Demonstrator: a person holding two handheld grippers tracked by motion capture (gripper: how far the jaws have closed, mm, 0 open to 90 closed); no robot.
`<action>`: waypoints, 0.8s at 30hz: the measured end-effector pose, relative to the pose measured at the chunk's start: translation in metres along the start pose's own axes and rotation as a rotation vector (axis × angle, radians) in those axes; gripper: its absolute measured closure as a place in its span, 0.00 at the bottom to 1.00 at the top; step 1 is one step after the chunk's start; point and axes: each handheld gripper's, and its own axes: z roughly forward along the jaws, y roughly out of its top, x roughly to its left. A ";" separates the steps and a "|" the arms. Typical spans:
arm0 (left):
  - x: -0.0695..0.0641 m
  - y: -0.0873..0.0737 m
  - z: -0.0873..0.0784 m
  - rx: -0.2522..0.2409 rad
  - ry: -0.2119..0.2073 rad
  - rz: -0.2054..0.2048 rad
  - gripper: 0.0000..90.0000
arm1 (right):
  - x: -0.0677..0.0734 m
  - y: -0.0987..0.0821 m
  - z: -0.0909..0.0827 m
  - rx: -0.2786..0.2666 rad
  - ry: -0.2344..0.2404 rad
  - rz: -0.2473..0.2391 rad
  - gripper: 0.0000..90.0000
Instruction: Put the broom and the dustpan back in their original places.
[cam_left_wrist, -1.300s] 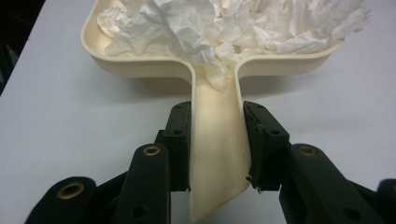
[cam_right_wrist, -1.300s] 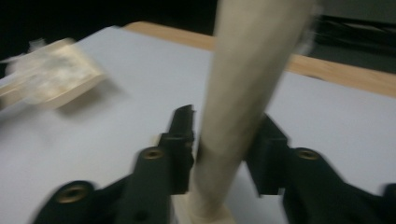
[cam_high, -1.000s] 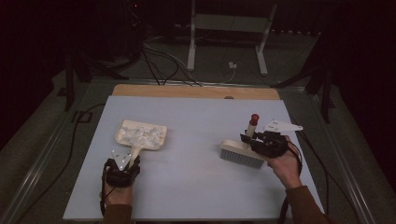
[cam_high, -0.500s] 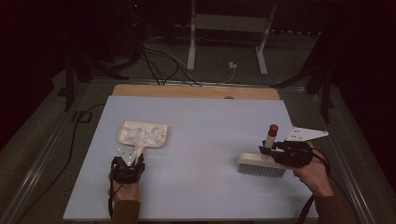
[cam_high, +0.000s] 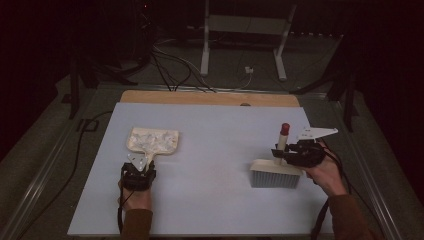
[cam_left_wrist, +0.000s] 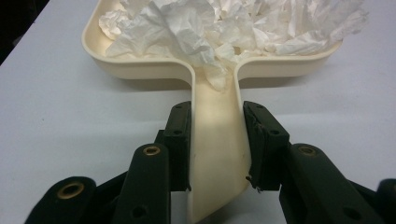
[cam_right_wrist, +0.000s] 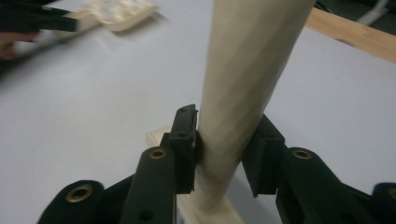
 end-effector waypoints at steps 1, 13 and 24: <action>0.000 0.001 0.001 0.006 0.006 0.000 0.73 | -0.002 0.002 0.006 0.001 -0.015 0.003 0.73; -0.002 0.001 0.012 0.058 0.021 -0.034 0.73 | -0.044 -0.005 0.085 0.134 -0.244 0.230 0.68; 0.002 0.002 0.013 0.067 -0.018 -0.051 0.61 | -0.050 -0.021 0.116 0.211 -0.316 0.318 0.53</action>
